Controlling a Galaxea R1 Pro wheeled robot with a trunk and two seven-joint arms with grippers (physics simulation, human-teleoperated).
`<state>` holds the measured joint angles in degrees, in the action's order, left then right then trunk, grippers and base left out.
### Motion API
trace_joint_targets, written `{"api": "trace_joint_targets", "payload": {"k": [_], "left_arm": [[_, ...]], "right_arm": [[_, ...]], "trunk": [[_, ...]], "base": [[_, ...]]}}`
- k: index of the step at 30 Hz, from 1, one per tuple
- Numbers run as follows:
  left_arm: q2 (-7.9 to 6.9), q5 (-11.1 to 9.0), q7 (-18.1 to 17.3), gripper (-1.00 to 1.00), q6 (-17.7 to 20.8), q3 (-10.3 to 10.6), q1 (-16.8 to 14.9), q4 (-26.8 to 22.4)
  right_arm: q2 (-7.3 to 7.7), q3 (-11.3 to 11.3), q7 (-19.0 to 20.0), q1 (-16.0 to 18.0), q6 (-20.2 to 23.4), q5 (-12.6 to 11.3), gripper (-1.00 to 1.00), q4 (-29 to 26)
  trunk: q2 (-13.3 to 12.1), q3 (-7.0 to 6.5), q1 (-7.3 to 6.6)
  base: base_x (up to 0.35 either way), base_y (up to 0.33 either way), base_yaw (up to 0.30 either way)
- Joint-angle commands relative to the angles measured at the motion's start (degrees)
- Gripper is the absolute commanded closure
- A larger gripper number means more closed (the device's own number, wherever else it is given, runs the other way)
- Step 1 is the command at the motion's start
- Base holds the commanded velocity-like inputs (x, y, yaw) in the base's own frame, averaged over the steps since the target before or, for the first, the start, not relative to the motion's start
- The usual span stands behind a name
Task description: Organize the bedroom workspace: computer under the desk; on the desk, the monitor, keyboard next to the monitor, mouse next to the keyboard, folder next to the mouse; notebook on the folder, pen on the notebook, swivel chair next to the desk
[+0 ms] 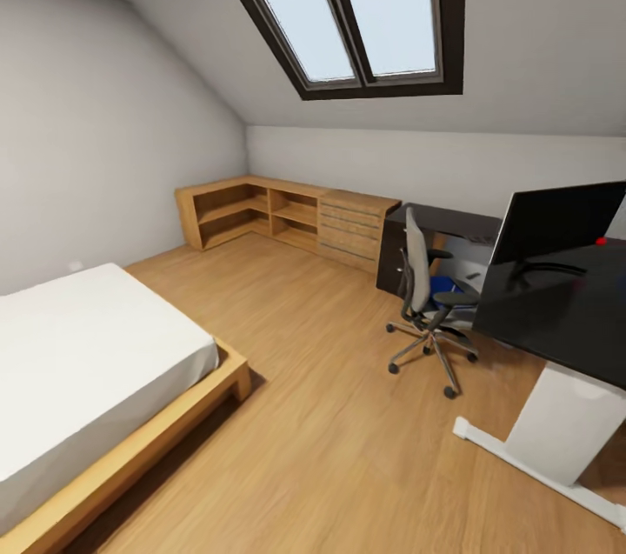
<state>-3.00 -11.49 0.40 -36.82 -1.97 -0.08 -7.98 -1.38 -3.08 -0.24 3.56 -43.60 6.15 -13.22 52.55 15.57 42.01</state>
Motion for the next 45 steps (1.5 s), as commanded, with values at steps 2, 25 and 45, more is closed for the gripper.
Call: {"api": "trace_joint_targets", "payload": {"k": [2,25,45], "left_arm": [[0.01,0.1,0.0,-1.00,-0.1,-0.1,0.0,0.0],[0.01,0.1,0.0,-1.00,-0.1,-0.2,0.0,0.0],[0.01,0.1,0.0,-1.00,-0.1,-0.2,0.0,0.0]], "right_arm": [[-0.03,-0.3,0.0,0.0,-0.2,0.5,-1.00,0.0],[-0.03,-0.3,0.0,0.0,-0.2,0.5,-1.00,0.0],[-0.03,-0.3,0.0,0.0,-0.2,0.6,-1.00,0.1]], "trunk": [[0.0,0.07,0.03],[0.0,0.07,0.03],[0.0,0.07,0.03]], "base": [[0.198,0.260,-0.278],[0.079,0.131,-0.278],[0.119,0.305,-0.278]]}}
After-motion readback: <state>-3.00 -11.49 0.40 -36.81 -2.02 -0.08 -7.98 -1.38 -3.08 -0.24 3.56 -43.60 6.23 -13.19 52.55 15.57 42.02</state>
